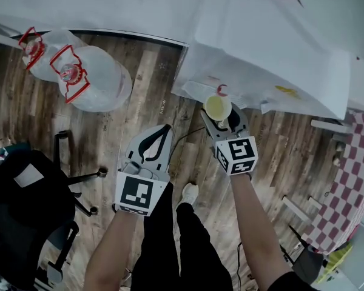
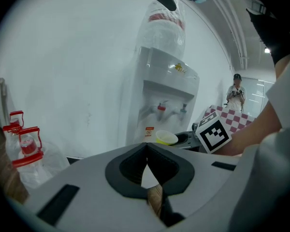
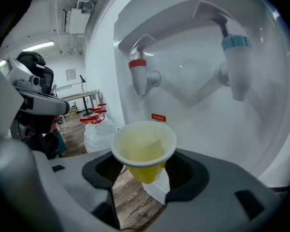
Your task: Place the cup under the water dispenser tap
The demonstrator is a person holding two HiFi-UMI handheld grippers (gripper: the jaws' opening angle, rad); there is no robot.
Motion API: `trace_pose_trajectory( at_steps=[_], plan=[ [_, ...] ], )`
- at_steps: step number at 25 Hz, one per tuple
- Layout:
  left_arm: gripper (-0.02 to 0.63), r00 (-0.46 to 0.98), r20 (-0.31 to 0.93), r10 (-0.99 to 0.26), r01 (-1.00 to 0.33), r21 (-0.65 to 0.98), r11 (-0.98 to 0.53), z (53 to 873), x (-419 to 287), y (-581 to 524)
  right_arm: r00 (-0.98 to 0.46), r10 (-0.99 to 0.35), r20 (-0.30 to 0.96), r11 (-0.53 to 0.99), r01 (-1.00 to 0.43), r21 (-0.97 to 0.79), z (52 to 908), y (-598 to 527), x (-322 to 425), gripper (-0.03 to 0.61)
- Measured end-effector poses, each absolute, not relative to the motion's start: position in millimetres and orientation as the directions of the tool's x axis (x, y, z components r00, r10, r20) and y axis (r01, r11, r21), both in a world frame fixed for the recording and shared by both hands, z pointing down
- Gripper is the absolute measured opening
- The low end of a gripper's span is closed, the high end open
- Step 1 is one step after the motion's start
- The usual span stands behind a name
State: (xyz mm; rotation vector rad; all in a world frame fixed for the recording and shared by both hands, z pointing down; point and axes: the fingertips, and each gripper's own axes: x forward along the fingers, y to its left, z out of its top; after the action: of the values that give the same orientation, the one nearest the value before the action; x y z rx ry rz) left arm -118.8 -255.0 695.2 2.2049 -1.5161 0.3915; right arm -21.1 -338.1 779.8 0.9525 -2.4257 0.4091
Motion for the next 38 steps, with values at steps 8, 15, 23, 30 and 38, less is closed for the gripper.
trace_pose_trajectory(
  at_steps=[8,15,23,30,38],
  plan=[
    [0.014,0.356,0.470,-0.807,-0.934,0.187,-0.303,717,-123,-264,-0.629,-0.552,0.548,0.713,-0.697,-0.082,802,-352,-35,0.276],
    [0.014,0.362,0.460,-0.810,-0.932,0.194,-0.307,727,-128,-266,-0.619,-0.570,0.541,0.705,-0.706,-0.064,812,-363,-42,0.279],
    [0.014,0.367,0.462,-0.807,-0.930,0.204,-0.306,738,-136,-263,-0.602,-0.588,0.540,0.698,-0.715,-0.037,821,-368,-45,0.279],
    [0.014,0.381,0.447,-0.809,-0.924,0.212,-0.317,741,-134,-263,-0.584,-0.599,0.547,0.682,-0.730,-0.032,831,-369,-42,0.279],
    [0.014,0.386,0.453,-0.804,-0.922,0.210,-0.324,743,-132,-261,-0.588,-0.596,0.547,0.685,-0.728,-0.035,834,-369,-41,0.279]
  ],
)
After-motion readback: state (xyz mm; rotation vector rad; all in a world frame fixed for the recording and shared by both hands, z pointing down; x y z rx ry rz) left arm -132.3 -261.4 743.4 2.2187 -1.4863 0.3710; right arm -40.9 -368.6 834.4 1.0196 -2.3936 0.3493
